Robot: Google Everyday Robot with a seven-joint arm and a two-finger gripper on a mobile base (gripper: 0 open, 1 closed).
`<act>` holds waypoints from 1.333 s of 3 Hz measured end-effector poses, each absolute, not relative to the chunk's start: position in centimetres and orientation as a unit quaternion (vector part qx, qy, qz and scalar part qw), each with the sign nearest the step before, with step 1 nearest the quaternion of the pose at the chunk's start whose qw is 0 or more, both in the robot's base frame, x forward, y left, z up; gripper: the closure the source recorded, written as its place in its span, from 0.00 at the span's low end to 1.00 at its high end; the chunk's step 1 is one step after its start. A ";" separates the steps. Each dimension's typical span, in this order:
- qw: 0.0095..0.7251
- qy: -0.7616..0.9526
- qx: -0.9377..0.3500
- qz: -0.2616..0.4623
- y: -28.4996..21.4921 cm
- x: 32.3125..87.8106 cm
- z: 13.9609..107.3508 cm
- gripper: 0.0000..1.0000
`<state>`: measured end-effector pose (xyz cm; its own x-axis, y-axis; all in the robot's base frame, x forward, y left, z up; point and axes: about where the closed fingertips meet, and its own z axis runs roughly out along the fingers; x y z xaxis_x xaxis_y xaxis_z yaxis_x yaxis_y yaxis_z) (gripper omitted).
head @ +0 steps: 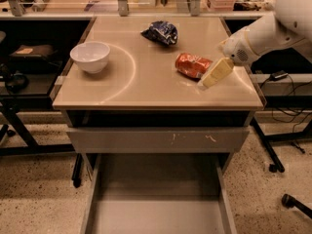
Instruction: Place coke can into middle drawer
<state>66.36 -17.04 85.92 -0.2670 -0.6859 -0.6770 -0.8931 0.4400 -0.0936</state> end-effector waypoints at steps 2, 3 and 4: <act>0.353 0.776 -0.496 0.166 -14.4 69.3 83.9 0.00; 0.353 0.776 -0.496 0.166 -14.4 69.4 83.9 0.20; 0.353 0.776 -0.496 0.166 -14.4 69.4 83.9 0.43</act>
Offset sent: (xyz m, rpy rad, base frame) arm 0.0479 0.0387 -0.0249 0.0539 -0.0439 -0.0167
